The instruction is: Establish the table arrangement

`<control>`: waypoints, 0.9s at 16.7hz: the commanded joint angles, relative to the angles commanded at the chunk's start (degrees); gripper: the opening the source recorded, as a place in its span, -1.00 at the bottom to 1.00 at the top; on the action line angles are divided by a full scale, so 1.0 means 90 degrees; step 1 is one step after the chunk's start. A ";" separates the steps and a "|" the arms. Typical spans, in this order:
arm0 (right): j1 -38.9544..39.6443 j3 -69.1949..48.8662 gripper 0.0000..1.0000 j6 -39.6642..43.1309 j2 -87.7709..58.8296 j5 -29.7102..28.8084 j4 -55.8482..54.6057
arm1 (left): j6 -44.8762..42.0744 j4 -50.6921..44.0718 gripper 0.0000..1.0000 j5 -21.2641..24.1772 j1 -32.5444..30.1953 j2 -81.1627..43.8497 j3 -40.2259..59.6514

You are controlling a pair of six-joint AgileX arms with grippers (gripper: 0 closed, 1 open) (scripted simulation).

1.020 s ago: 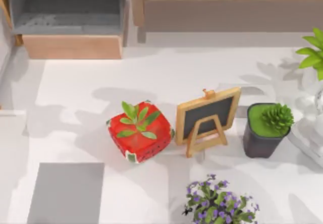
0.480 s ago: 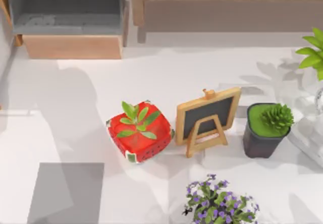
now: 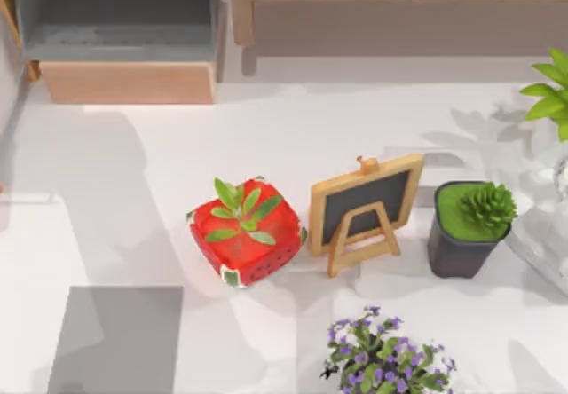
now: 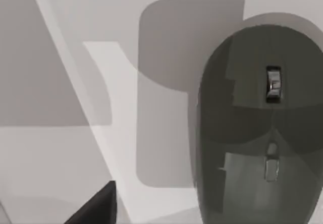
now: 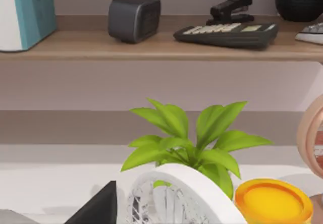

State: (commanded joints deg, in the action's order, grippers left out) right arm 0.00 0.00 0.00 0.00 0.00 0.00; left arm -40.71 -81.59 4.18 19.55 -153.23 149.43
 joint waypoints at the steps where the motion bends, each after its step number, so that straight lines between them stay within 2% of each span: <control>1: 0.0000 0.0000 1.00 0.0000 0.0000 0.0000 0.0000 | 0.0007 0.0004 1.00 -0.0001 0.0023 -0.0011 -0.0023; 15: 0.0000 0.0000 1.00 0.0000 0.0000 0.0000 0.0000 | 0.0021 0.0811 1.00 -0.0003 -0.0021 0.0058 -0.0868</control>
State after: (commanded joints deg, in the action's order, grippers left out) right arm 0.00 0.00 0.00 0.00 0.00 0.00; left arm -40.52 -74.29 4.16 19.37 -152.71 141.61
